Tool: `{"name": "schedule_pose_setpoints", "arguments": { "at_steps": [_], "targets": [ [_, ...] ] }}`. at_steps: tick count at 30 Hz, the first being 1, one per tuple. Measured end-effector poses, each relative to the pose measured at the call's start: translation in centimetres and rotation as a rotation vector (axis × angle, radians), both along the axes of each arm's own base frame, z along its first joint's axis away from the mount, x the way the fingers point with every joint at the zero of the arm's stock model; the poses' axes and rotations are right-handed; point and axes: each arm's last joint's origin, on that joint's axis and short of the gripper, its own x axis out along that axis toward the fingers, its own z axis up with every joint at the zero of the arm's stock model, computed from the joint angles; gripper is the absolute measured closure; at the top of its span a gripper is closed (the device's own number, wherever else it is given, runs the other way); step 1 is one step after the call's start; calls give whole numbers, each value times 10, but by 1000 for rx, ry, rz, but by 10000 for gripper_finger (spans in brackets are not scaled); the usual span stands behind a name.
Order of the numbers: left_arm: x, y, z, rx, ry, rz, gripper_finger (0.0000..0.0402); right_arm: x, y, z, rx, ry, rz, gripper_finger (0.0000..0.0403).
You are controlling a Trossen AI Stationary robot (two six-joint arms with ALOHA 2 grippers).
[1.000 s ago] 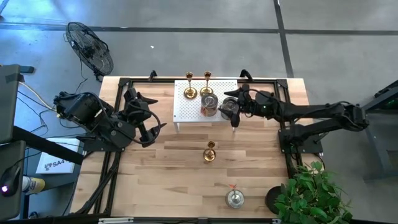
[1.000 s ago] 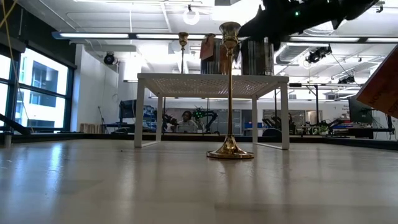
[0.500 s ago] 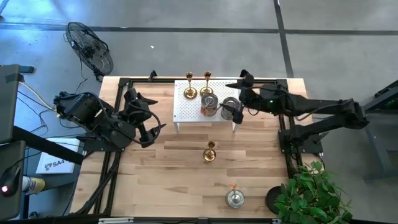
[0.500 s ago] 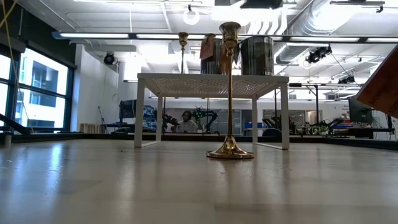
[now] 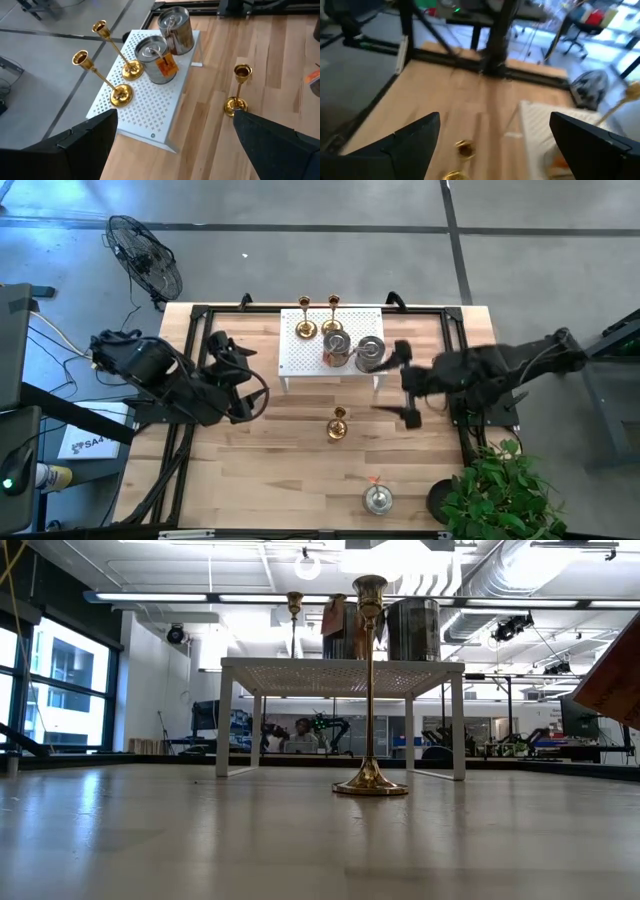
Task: Pick & Place candle stick holders
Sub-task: Put the gold candle holder on the shelf aligned with the other gold candle holders
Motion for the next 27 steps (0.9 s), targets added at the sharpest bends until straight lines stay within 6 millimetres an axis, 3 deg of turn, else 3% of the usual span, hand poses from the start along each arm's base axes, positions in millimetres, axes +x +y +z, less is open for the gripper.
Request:
{"name": "schedule_pose_setpoints", "arguments": {
  "at_steps": [4,15,21,27],
  "targets": [
    [3,-2,-4,6,8,1,11,9,20,-27,-21,83,-24,32],
    [14,-7,-18,-4,-13,31,11,56,61,-100,-5,182,-136,32],
    [21,-12,-34,-10,25,16,11,73,69,-120,12,182,-200,32],
    [24,-14,-44,-10,61,12,11,76,67,-118,33,110,-328,32]
  ]
}}
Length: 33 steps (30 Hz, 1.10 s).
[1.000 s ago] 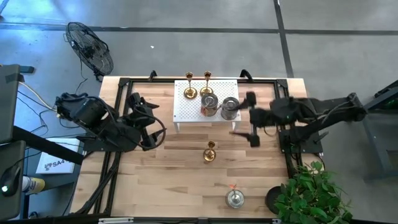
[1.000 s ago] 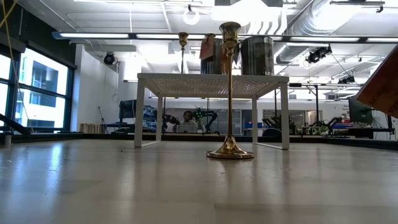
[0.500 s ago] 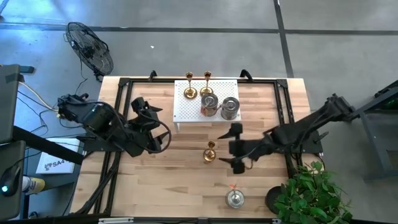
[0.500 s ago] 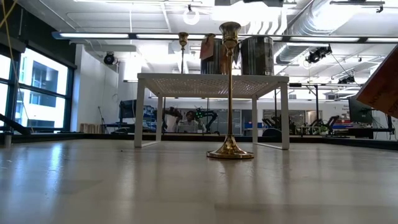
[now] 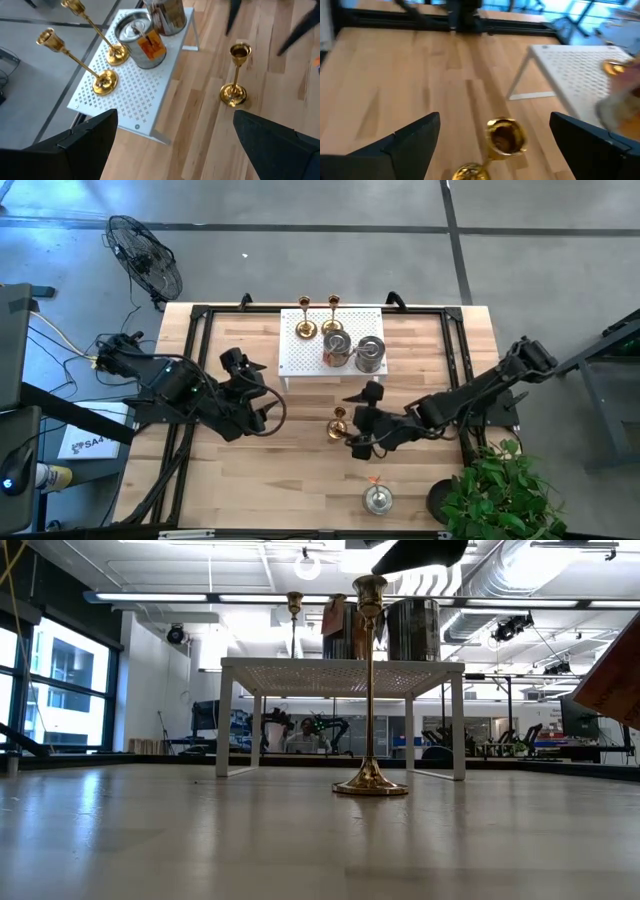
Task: Pick & Place candle stick holders
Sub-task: Put the gold candle holder on the shelf aligned with the other gold candle holders
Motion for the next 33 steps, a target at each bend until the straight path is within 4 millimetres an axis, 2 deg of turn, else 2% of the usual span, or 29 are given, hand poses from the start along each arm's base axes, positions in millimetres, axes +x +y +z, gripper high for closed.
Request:
{"name": "schedule_pose_setpoints", "arguments": {
  "at_steps": [3,9,15,27,33],
  "targets": [
    [0,0,0,-5,-2,1,11,-2,-2,0,-6,2,-39,32],
    [0,0,0,-6,-4,-1,11,-3,-1,-2,106,-7,-77,32],
    [0,-1,0,-8,-2,-5,11,-5,-2,-4,145,5,-106,32],
    [0,-1,0,-8,-2,-5,11,-5,-4,-7,134,25,-120,32],
    [0,-1,0,-8,-1,-5,11,1,-4,-16,143,51,-127,38]
  ]
}}
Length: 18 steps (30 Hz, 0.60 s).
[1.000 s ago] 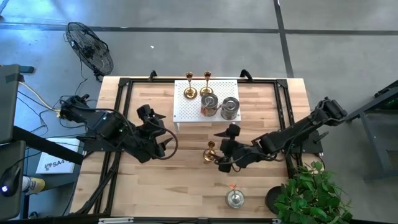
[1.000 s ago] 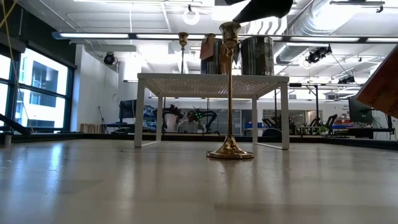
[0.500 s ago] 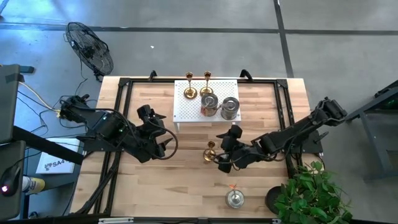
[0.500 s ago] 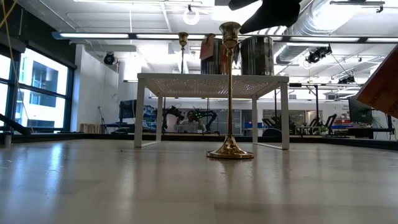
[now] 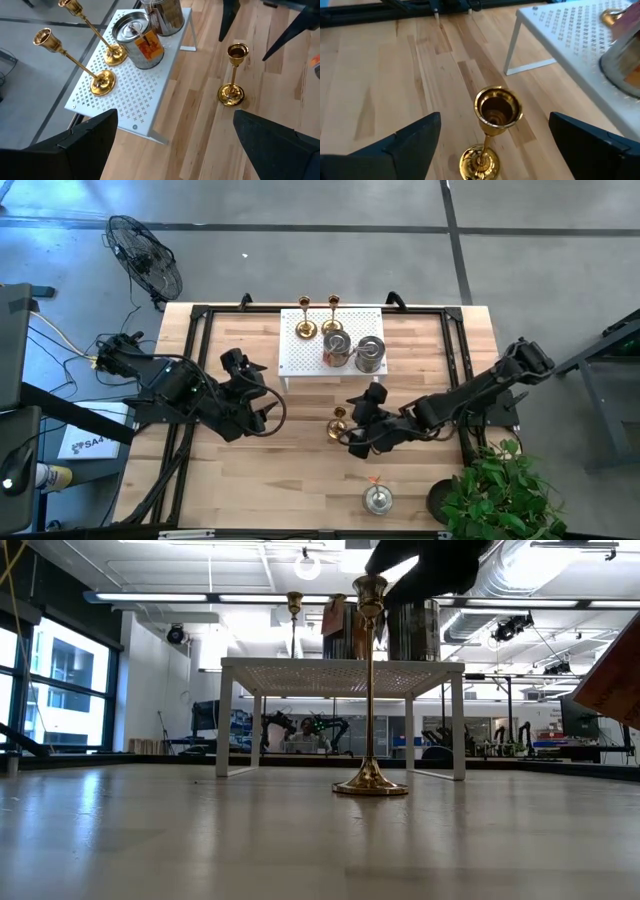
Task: Pick & Place candle stick holders
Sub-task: Put the gold candle holder on the shelf aligned with the other gold candle holders
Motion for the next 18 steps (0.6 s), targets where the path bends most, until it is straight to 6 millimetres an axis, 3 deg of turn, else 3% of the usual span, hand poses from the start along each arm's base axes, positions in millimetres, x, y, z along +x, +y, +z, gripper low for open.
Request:
{"name": "schedule_pose_setpoints", "arguments": {
  "at_steps": [18],
  "targets": [
    [0,0,0,-16,9,-11,11,14,-11,-12,43,26,-1,60]
  ]
}}
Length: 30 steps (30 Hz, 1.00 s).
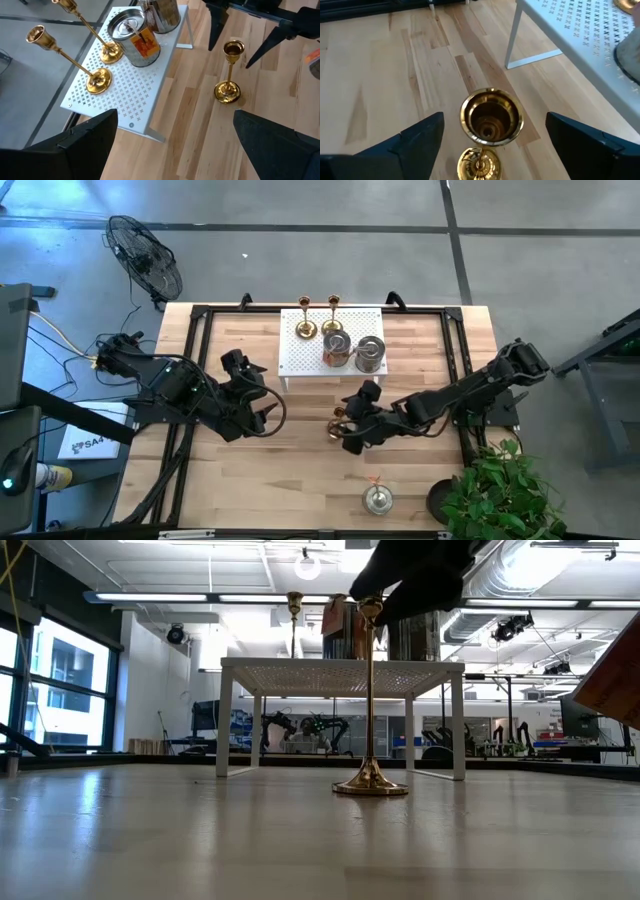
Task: Pick & Place candle stick holders
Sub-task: Put the gold candle holder on the shelf aligned with the other gold candle holders
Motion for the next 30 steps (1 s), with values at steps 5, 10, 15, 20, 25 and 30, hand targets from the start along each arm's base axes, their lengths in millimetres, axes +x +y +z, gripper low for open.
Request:
{"name": "schedule_pose_setpoints", "arguments": {
  "at_steps": [5,10,15,20,25,30],
  "targets": [
    [0,0,0,1,0,0,11,0,0,0,6,0,1,93],
    [0,0,0,-1,0,0,11,0,0,0,7,1,-1,130],
    [0,0,0,-4,2,-3,11,0,0,0,4,2,1,176],
    [0,0,0,-5,2,-3,11,0,0,0,4,2,1,240],
    [0,0,0,-11,5,-7,11,0,0,0,-6,3,5,315],
    [0,0,0,-13,6,-8,11,0,0,0,-16,4,15,315]
  ]
}}
